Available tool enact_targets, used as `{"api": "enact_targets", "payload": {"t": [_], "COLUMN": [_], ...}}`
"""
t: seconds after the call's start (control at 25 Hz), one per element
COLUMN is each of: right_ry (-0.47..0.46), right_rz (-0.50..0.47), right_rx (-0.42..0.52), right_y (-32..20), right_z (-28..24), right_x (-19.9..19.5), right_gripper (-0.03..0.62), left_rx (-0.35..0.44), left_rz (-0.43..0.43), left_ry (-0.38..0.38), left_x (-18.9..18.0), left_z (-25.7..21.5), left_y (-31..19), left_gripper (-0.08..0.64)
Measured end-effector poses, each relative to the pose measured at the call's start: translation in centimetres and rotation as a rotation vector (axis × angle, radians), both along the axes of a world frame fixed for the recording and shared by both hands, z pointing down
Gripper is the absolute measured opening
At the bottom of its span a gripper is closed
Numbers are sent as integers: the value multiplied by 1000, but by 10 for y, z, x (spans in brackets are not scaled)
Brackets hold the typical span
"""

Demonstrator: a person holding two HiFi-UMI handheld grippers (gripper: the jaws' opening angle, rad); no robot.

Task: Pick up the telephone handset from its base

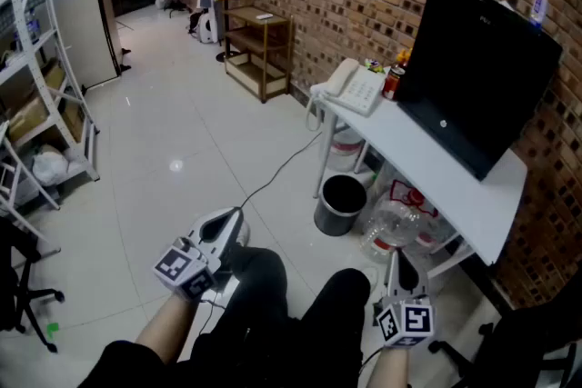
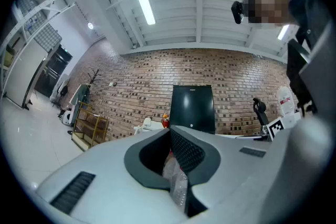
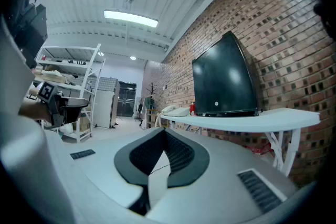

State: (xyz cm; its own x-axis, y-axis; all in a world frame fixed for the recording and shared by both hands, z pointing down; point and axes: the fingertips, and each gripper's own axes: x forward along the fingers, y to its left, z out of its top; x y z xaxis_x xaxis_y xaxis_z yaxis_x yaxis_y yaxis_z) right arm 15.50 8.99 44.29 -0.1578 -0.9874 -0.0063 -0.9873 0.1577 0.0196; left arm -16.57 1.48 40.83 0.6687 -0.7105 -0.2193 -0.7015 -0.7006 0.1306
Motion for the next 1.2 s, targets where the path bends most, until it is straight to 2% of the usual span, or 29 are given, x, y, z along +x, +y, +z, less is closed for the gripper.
{"api": "enact_targets", "payload": {"t": [0.12, 0.24, 0.56, 0.68, 0.8, 0.92, 1.08, 1.2], "right_ry": [11, 37, 59, 40, 59, 85, 105, 110], "right_rz": [-11, -30, -41, -34, -47, -67, -91, -118], "right_rx": [15, 35, 88, 98, 88, 77, 76, 70], "right_y": [-3, -10, -21, -25, -36, -53, -77, -90], "right_z": [-17, -32, -85, -95, -98, -102, -110, -108], "right_x": [-3, -3, 0, 1, -2, -3, -5, -11], "right_gripper": [9, 9, 9, 9, 9, 9, 9, 9], "left_rx": [-37, -32, 31, 29, 27, 30, 38, 46], "left_rz": [-35, -51, -6, -3, 0, 27, 93, 119], "left_ry": [-10, -36, -22, -8, -24, -38, -11, -43], "left_x": [-5, -5, 1, -1, 1, 13, 38, 51], "left_z": [-9, -17, -64, -70, -71, -81, -98, -94], "left_y": [-8, -15, -16, -19, -30, -46, -68, -79], "left_gripper": [3, 3, 3, 3, 3, 3, 3, 3]}}
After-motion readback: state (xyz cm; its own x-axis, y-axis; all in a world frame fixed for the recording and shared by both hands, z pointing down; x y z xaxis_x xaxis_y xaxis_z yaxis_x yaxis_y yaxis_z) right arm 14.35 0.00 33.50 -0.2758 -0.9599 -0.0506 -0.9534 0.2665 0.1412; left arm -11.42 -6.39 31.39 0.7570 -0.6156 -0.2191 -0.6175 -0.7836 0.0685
